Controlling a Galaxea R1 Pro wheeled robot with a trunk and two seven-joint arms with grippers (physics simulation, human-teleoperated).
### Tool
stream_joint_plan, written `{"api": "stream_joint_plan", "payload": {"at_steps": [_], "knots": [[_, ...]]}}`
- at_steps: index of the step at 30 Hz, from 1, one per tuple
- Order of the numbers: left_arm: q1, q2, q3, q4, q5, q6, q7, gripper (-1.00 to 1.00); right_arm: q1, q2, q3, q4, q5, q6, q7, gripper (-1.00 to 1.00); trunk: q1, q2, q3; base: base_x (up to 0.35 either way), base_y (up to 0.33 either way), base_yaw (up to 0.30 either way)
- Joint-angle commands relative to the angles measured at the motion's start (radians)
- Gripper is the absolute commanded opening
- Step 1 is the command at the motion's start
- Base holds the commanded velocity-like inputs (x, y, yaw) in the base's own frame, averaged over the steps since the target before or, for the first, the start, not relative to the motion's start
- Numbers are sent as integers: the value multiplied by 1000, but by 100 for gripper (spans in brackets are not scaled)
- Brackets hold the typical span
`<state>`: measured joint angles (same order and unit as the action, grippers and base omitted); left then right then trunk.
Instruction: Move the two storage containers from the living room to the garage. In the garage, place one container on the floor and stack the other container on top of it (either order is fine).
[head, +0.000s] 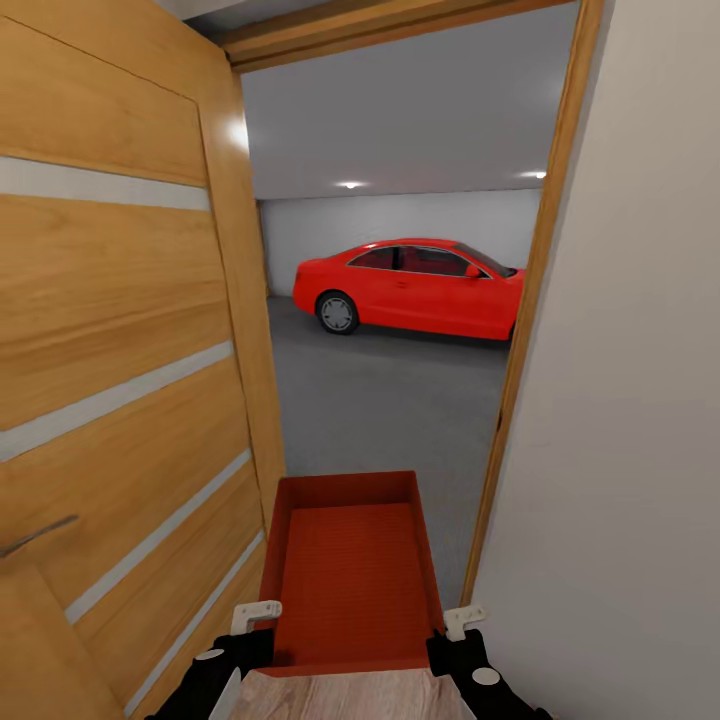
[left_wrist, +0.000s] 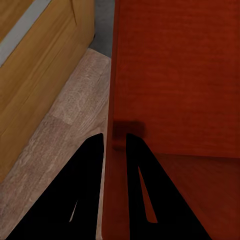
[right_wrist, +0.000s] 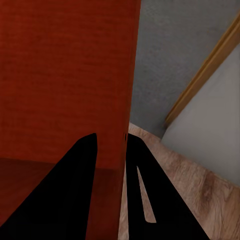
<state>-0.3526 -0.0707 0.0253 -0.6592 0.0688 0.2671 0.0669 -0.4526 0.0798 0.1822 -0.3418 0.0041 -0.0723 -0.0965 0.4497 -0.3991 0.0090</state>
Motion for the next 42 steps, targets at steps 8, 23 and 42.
{"api": "stream_joint_plan", "payload": {"at_steps": [8,23,42], "knots": [[0,-2,9,-3,-21,-83,10,-100,0,34,14,3,-6,-1,24,-100,0,-1,-1,0,1,0],[0,-1,9,-3,-21,-82,10,-100,0,34,14,3,-6,-1,24,-100,0,-1,-1,116,181,0],[0,-1,9,-3,-21,-83,10,-100,0,34,14,3,-6,-1,24,-100,0,-1,-1,3,69,0]]}}
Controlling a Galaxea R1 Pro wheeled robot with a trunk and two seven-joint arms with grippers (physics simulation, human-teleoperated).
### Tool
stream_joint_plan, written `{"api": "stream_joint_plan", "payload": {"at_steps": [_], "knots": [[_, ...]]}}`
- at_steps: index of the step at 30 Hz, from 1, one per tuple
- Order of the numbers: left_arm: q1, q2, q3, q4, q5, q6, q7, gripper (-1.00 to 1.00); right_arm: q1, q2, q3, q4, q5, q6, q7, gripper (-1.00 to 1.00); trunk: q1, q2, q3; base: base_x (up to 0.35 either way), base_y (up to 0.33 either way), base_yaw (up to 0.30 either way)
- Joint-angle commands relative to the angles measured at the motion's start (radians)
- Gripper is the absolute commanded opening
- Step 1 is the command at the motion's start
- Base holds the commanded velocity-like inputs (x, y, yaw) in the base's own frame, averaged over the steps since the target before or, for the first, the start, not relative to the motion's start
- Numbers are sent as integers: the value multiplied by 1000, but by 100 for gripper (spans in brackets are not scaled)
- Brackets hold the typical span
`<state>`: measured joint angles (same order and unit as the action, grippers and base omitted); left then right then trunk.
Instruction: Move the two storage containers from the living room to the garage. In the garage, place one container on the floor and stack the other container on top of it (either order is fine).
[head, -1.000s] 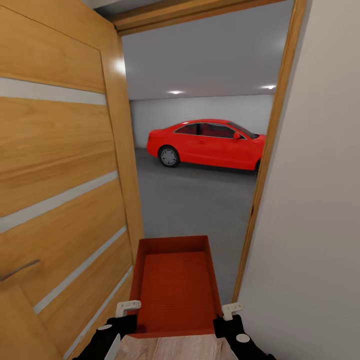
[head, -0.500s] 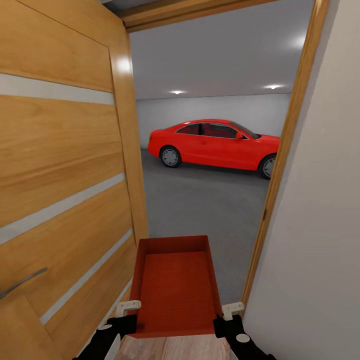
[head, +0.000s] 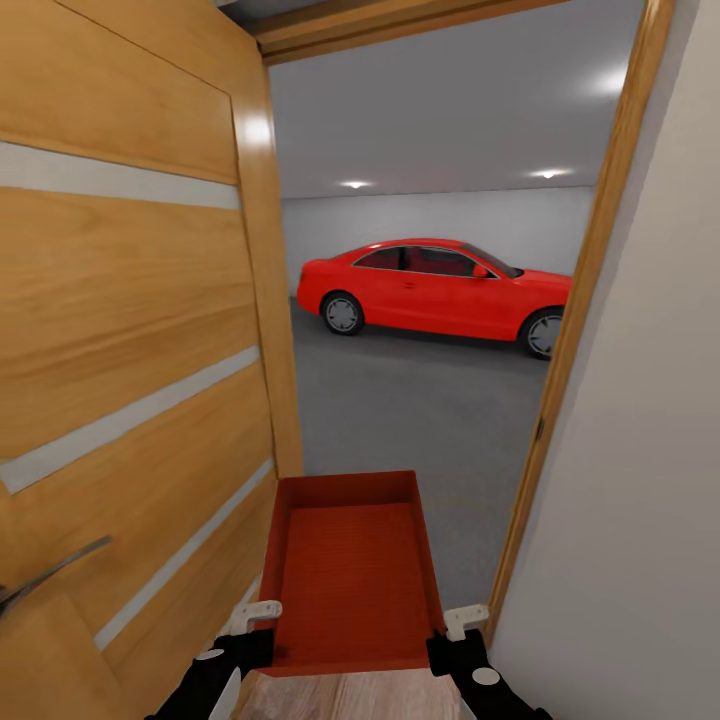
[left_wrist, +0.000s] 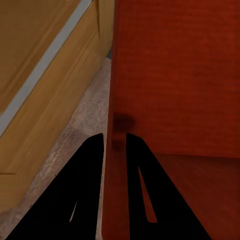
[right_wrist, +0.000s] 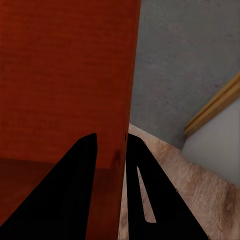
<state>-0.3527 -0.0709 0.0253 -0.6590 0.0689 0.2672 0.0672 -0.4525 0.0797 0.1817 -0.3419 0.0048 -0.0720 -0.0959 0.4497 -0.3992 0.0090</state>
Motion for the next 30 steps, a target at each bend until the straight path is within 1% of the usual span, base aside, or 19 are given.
{"api": "stream_joint_plan", "payload": {"at_steps": [1,6,17,21,26,30], "knots": [[0,-1,8,-3,-21,-83,10,-100,0,34,15,3,-6,-2,24,-100,0,-1,0,0,229,0],[0,-1,9,-3,-21,-83,10,-100,0,34,15,3,-6,-2,24,-100,0,-1,0,0,93,0],[0,-1,8,-3,-21,-83,10,-100,0,34,15,3,-6,-2,24,-100,0,-1,0,0,2,-14],[0,-1,8,-3,-21,-83,10,-100,0,34,15,3,-6,-2,25,-100,0,-1,0,0,0,-217],[0,-1,8,-3,-21,-83,10,-100,0,34,15,3,-7,-2,52,-100,0,-1,0,0,0,-269],[0,-1,8,-4,-21,-83,10,-100,0,34,15,3,-6,-2,58,-100,0,-1,0,0,0,-277]]}}
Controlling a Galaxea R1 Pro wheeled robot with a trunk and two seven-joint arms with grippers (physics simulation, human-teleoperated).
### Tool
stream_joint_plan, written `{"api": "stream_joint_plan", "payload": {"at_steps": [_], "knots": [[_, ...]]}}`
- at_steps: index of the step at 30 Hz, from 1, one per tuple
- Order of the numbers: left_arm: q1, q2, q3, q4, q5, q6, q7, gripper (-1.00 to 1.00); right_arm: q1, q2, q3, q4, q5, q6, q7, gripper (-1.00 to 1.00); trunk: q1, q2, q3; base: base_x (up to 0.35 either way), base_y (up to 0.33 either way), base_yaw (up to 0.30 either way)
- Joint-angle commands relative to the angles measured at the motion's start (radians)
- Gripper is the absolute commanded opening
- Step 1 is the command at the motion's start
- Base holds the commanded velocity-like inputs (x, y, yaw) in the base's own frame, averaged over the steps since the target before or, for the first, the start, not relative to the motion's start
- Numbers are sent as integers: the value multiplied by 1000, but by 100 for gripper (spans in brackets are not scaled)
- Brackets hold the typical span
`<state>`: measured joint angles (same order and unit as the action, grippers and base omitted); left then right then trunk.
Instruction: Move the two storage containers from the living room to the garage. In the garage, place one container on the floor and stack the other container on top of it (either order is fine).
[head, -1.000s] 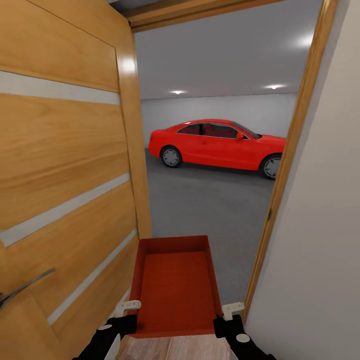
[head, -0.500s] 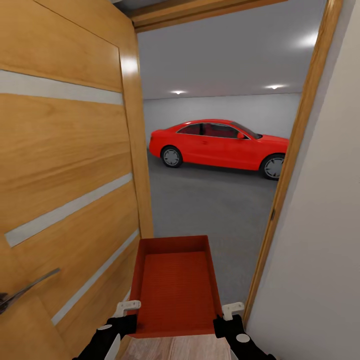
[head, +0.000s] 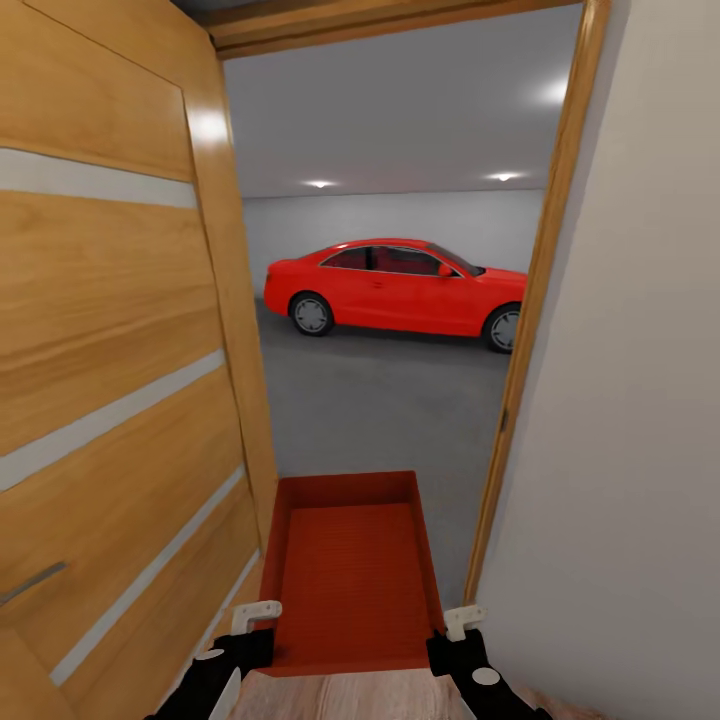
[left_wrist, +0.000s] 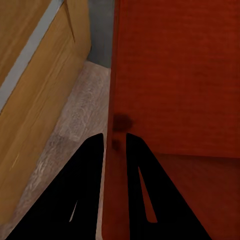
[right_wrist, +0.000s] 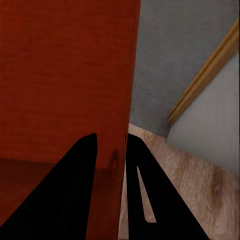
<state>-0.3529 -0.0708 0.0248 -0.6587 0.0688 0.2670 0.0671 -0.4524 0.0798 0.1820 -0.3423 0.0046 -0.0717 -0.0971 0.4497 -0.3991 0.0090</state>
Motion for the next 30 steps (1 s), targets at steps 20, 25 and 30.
{"api": "stream_joint_plan", "payload": {"at_steps": [20,25,30], "knots": [[0,-1,9,-4,-21,-83,10,-100,0,34,14,3,-6,-2,61,-100,0,-1,-1,0,0,-277],[0,-1,9,-4,-21,-83,10,-100,0,34,14,3,-6,-2,61,-100,0,-1,-1,0,0,-100],[0,-1,9,-4,-21,-83,10,-100,0,33,14,3,-6,-2,62,-100,0,-1,-1,0,0,-9]]}}
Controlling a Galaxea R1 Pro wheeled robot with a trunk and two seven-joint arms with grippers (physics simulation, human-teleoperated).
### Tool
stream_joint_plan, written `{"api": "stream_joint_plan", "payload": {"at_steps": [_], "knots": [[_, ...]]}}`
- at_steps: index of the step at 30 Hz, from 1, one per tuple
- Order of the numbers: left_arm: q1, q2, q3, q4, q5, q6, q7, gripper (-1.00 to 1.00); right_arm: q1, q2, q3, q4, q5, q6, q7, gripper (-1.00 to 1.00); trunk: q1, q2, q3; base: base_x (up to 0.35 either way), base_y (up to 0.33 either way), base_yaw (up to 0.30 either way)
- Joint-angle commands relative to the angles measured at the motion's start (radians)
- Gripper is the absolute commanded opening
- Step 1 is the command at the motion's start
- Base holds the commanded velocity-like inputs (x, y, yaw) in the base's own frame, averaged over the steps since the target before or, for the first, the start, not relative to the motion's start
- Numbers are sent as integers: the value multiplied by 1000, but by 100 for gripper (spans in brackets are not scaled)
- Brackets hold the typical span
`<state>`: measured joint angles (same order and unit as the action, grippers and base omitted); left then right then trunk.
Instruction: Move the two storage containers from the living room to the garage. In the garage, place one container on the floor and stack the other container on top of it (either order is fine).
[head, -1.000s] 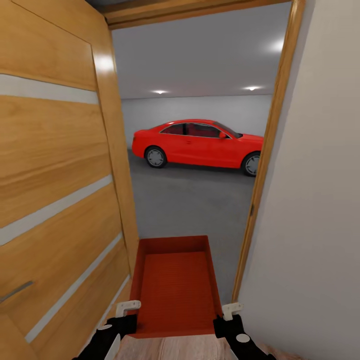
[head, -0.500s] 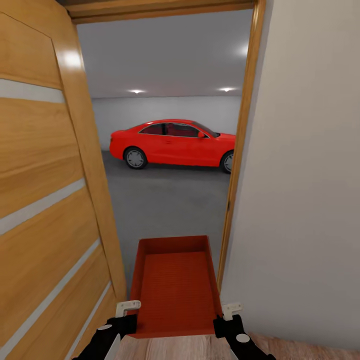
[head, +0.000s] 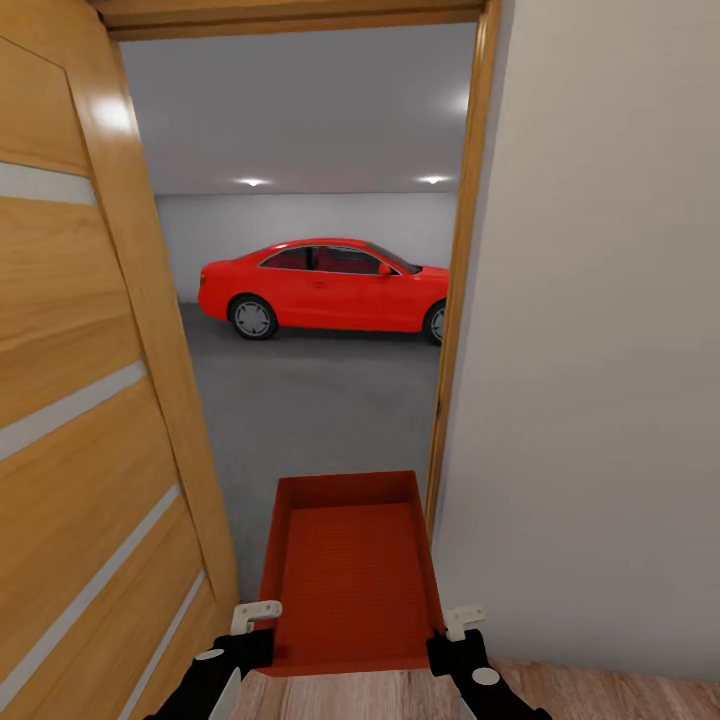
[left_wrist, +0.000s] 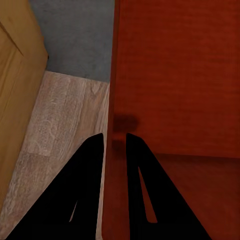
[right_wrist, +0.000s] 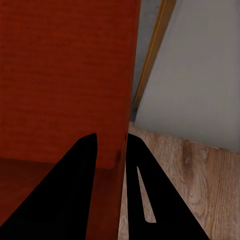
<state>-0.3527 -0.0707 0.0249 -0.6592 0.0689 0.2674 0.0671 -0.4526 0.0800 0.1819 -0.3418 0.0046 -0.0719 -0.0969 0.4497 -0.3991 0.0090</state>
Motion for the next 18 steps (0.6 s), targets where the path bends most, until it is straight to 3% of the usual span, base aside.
{"api": "stream_joint_plan", "payload": {"at_steps": [1,9,18], "knots": [[0,-1,9,-3,-21,-83,10,-100,0,32,14,3,-6,-2,62,-100,0,-1,-1,0,0,-1],[0,-1,9,-3,-21,-83,10,-100,0,32,14,3,-6,-2,62,-100,0,-1,-1,0,14,0],[0,-1,9,-3,-21,-82,10,-100,0,32,14,3,-6,-2,62,-100,0,-1,-1,0,237,0]]}}
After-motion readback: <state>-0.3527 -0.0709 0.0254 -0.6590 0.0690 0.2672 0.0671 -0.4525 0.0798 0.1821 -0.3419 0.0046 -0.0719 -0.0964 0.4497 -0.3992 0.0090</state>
